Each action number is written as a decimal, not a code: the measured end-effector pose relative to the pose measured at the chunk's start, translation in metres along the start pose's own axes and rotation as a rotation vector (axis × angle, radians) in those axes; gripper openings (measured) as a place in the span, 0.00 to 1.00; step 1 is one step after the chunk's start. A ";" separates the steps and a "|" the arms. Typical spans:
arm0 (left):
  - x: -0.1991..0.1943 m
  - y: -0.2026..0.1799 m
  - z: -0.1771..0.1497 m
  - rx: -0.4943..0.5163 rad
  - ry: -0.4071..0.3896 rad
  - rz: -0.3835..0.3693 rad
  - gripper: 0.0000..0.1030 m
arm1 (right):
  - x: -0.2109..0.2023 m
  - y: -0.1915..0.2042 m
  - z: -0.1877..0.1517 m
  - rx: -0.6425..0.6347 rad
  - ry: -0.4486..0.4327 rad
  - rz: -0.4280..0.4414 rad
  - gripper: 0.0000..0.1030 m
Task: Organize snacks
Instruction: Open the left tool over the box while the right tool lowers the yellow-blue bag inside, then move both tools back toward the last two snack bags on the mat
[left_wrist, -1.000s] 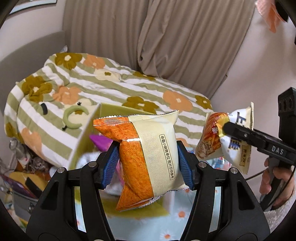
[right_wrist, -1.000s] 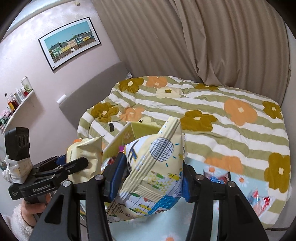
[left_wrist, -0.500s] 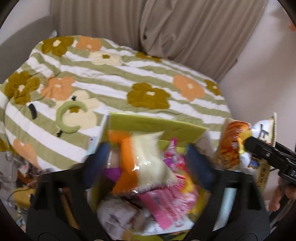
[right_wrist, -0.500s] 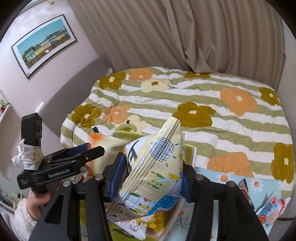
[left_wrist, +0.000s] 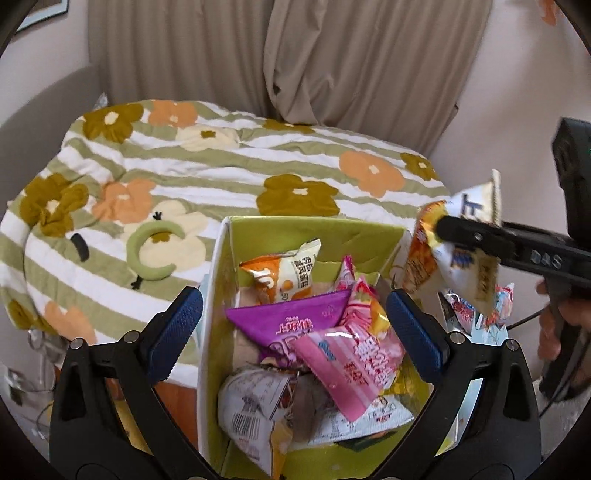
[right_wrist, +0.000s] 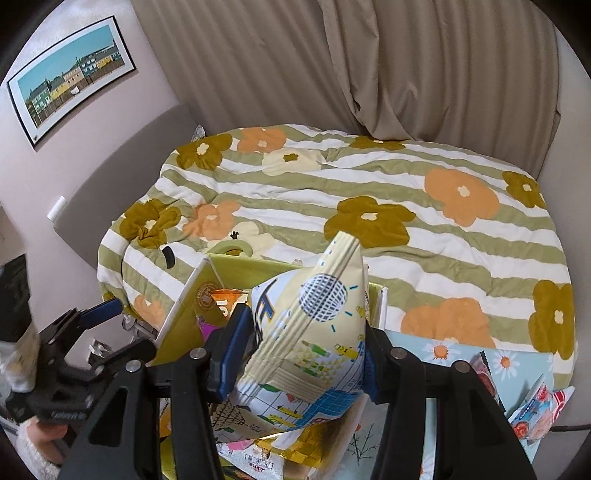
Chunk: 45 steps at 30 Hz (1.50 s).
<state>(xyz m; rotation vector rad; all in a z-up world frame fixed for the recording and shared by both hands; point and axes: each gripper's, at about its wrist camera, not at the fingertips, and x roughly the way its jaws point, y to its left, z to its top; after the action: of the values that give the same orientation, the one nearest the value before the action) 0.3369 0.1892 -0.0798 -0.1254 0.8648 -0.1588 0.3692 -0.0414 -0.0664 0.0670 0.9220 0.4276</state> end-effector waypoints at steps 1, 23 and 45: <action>-0.002 0.001 -0.001 0.000 -0.001 0.005 0.96 | 0.003 0.000 0.001 -0.001 0.006 -0.002 0.47; -0.030 -0.002 -0.025 -0.027 -0.015 0.024 0.96 | -0.007 0.019 -0.026 -0.078 -0.062 -0.154 0.96; -0.095 -0.196 -0.084 0.015 -0.122 0.027 0.96 | -0.171 -0.087 -0.123 0.004 -0.170 -0.144 0.96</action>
<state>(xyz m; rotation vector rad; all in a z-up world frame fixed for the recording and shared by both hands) 0.1946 0.0110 -0.0294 -0.1085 0.7432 -0.1307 0.2114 -0.2022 -0.0326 0.0399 0.7548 0.2816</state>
